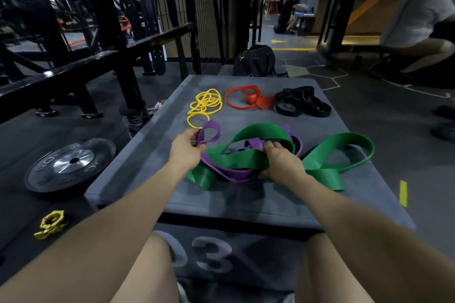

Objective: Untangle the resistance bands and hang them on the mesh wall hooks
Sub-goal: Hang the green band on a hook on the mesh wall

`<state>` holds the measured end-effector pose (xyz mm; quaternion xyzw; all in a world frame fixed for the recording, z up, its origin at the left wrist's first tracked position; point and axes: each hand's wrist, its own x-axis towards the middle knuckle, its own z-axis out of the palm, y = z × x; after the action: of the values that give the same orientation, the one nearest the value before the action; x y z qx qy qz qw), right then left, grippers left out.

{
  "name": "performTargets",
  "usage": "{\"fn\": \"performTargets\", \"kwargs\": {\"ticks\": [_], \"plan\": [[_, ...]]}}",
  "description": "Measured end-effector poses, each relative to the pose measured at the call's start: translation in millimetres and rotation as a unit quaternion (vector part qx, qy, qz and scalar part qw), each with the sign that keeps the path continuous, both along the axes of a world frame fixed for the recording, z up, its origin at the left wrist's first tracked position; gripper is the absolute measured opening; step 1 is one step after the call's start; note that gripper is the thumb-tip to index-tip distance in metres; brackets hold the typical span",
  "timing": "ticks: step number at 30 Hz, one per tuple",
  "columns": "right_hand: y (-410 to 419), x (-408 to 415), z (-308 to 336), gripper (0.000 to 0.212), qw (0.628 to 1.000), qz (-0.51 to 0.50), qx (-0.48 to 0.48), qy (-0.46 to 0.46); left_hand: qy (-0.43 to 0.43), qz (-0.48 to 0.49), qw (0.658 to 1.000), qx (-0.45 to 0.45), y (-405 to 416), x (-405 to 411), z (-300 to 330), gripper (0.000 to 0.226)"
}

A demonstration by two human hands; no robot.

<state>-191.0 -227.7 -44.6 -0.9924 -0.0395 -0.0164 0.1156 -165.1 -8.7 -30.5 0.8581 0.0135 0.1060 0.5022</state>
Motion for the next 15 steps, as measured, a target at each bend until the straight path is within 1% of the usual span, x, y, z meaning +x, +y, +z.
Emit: {"fn": "performTargets", "kwargs": {"ticks": [3,6,9,12,15], "plan": [[2.9,6.0,5.8,0.063,0.999,0.011,-0.047,-0.023,-0.019,-0.008,0.999,0.03,3.7,4.3,0.8,0.035],[-0.7,16.5,24.7,0.057,0.999,0.011,-0.044,-0.025,-0.042,-0.004,0.996,0.076,14.3,13.7,4.5,0.031],[-5.4,31.9,46.6,0.055,1.0,-0.002,0.017,-0.019,-0.058,0.014,0.994,0.092,25.8,23.3,15.7,0.031],[-3.4,44.6,61.7,0.046,0.997,-0.007,0.077,-0.015,-0.082,0.04,0.989,0.117,33.9,30.8,33.0,0.035],[8.0,52.6,80.4,0.037,0.993,-0.019,0.115,-0.012,-0.112,0.042,0.986,0.115,37.1,29.8,58.1,0.034]]}}
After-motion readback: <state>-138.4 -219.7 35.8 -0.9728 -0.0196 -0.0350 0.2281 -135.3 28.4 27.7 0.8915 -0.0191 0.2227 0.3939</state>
